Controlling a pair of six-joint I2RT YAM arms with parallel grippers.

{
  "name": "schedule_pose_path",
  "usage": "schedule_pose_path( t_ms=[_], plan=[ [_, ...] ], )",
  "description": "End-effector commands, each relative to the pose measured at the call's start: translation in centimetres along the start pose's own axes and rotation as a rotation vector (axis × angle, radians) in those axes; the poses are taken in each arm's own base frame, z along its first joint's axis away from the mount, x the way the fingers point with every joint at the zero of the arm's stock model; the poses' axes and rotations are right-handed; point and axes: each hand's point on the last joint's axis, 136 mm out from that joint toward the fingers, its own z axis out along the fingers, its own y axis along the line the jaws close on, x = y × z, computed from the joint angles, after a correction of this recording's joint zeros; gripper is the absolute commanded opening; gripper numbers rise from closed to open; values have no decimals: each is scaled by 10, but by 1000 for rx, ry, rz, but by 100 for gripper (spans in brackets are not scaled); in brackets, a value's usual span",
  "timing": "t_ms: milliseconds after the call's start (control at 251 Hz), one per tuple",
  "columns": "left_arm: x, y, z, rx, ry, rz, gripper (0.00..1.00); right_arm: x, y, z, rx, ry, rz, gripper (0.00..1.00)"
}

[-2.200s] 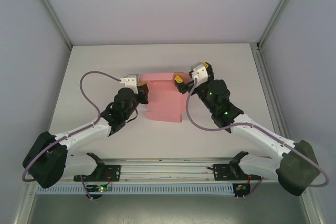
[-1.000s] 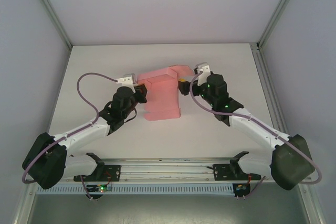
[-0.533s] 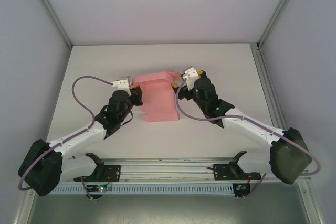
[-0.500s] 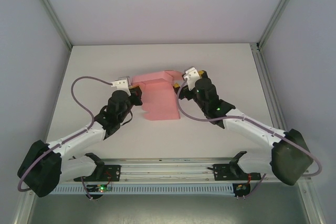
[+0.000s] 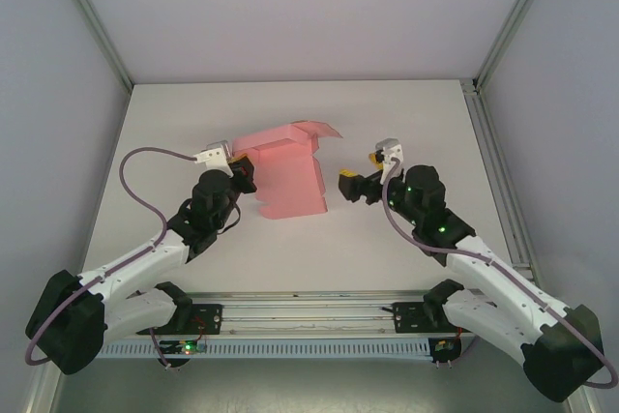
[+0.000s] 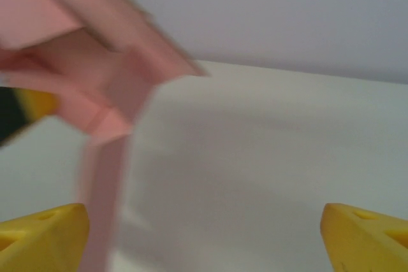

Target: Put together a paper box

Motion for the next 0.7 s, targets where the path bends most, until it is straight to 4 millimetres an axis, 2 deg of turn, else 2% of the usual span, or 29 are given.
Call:
schedule_pose_path(
  t_ms=[0,239,415,467,503,555,694],
  plan=[
    [-17,-20,-2,80,-56,-44,0,-5,48,-2,-283,19,79,87],
    [-24,-40,0,165,-55,-50,0,5,63,21,-415,120,100,76],
    [-27,-39,0,170,-73,-53,0,-1,66,22,-457,97,96,39],
    [-27,-37,1,172,-78,-55,0,-2,70,19,-485,100,99,18],
    [-27,-36,2,166,-82,-58,0,-4,76,14,-530,100,93,9],
    [-27,-31,5,147,-92,-60,0,-7,86,8,-594,97,100,2],
    [-27,-23,22,149,-105,-88,0,-15,107,-8,-738,81,128,0]
  ],
)
